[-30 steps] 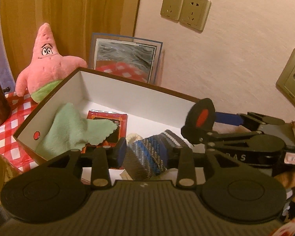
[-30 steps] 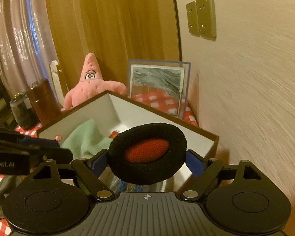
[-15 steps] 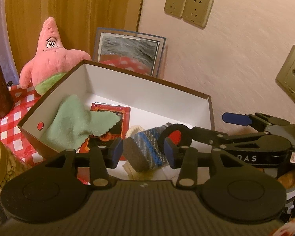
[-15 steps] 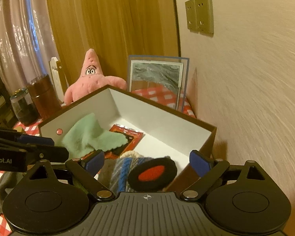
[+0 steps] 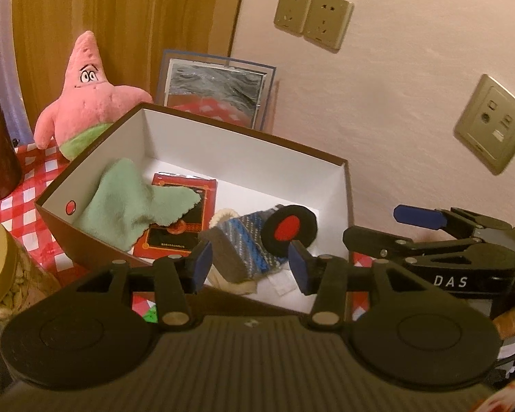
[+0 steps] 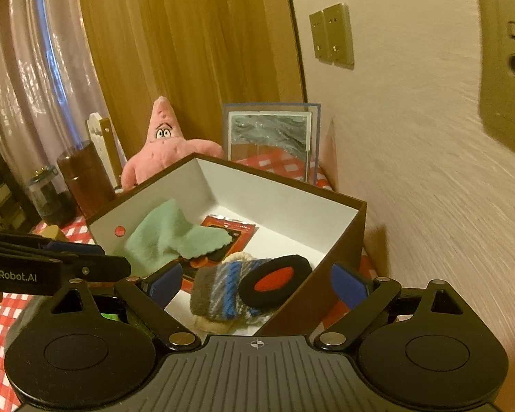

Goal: Organize soft objects
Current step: 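Withdraw both open tools from the box back to the grey towel and white cloth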

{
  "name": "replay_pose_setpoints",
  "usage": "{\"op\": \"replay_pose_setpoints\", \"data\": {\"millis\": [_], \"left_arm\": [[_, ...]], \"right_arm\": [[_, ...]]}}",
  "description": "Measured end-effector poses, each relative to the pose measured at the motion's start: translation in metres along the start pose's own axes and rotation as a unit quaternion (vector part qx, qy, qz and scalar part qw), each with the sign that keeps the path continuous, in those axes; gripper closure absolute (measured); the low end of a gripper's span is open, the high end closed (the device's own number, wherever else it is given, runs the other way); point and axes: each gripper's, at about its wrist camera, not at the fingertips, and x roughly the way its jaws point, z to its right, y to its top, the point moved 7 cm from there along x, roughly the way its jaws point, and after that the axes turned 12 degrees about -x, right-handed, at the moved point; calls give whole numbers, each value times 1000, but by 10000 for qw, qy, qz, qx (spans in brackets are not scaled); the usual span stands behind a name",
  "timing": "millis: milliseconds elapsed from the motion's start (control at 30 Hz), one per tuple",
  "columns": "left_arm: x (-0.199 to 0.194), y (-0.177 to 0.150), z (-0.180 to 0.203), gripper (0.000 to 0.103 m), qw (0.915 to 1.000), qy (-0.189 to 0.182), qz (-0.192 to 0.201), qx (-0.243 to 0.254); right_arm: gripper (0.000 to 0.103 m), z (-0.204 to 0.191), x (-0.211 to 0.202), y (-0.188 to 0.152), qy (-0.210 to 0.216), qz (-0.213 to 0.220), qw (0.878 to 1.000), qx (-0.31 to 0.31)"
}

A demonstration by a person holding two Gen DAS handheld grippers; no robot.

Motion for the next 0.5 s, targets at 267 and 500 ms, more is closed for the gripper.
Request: {"op": "replay_pose_setpoints", "data": {"millis": [267,500], "left_arm": [[-30,-17,10,53,9993,-318,36,176],[-64,-38,7,53,9979,-547,33,340]], "right_arm": [[10,-14,-37,-11,-107,112,9997,191],[10,-34,-67,-31,-104,-21,9996,253]]}}
